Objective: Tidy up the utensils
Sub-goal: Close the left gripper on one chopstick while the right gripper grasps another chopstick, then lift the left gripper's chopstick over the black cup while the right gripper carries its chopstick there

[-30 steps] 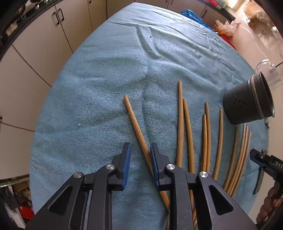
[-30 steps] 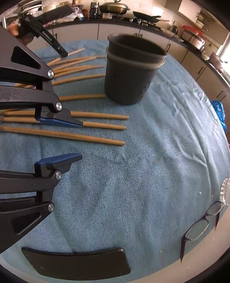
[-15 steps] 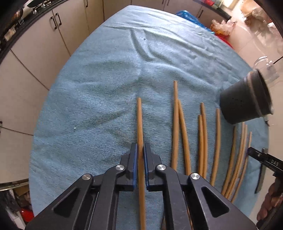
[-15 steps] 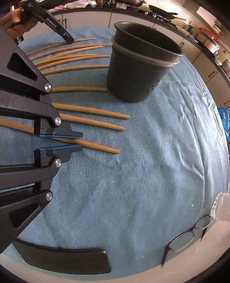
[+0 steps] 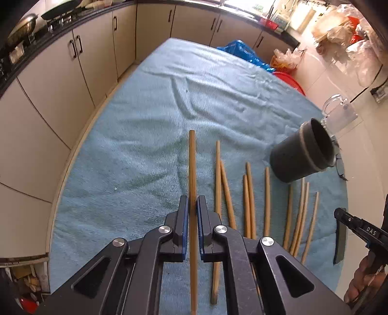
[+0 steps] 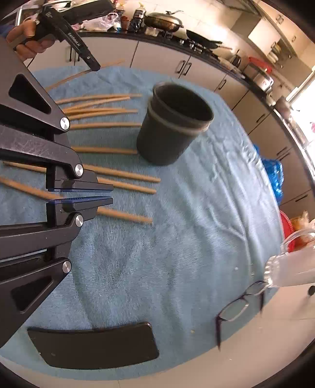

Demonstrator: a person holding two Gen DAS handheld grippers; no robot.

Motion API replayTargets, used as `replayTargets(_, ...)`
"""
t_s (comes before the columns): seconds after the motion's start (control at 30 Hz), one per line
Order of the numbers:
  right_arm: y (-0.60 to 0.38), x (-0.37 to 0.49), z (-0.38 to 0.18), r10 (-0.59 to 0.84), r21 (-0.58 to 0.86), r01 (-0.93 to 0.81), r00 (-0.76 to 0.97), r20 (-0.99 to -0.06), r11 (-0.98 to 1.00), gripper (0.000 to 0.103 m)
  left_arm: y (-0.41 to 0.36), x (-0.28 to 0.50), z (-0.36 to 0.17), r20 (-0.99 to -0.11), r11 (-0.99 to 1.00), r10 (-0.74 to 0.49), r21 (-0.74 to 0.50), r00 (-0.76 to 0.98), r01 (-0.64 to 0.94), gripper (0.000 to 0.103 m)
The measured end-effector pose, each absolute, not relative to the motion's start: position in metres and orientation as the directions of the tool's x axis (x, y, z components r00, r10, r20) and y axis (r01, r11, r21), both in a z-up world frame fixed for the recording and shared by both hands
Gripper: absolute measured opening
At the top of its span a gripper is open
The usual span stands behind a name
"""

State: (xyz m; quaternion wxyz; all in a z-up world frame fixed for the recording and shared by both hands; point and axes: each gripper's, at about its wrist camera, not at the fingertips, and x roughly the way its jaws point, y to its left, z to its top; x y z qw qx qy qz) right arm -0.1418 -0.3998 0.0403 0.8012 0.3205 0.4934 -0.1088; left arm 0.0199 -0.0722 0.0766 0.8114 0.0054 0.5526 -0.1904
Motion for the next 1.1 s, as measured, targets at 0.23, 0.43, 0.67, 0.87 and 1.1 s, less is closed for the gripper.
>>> replayTargets(0.23, -0.395, -0.152, 0.049, 0.175, 0.439, 0.456, 0.513, -0.840, 0.774, 0.004, -0.074, 0.011, 0.091, -0.886, 0.923, -0.312, -0.196, 0.344, 0.332, 0.006)
replayTargets(0.43, -0.413, -0.138, 0.014, 0.205, 0.420, 0.558, 0.406, -0.890, 0.716, 0.043, -0.073, 0.006, 0.094, -0.881, 0.923, -0.315, -0.197, 0.353, 0.331, 0.006)
replayTargets(0.67, -0.411, -0.112, -0.009, 0.150, 0.305, 0.584, 0.300, -0.942, 0.752, 0.019, -0.068, -0.001, 0.099, -0.876, 0.924, -0.318, -0.201, 0.363, 0.324, 0.006)
replayTargets(0.87, -0.404, -0.102, -0.013, 0.106, 0.250, 0.562, 0.276, -0.955, 0.789, 0.008, -0.065, -0.006, 0.105, -0.869, 0.924, -0.328, -0.212, 0.371, 0.319, 0.006)
replayTargets(1.1, -0.406, -0.116, -0.003, 0.142, 0.337, 0.538, 0.371, -0.918, 0.773, 0.006, -0.065, -0.010, 0.117, -0.855, 0.916, -0.349, -0.224, 0.383, 0.334, 0.006)
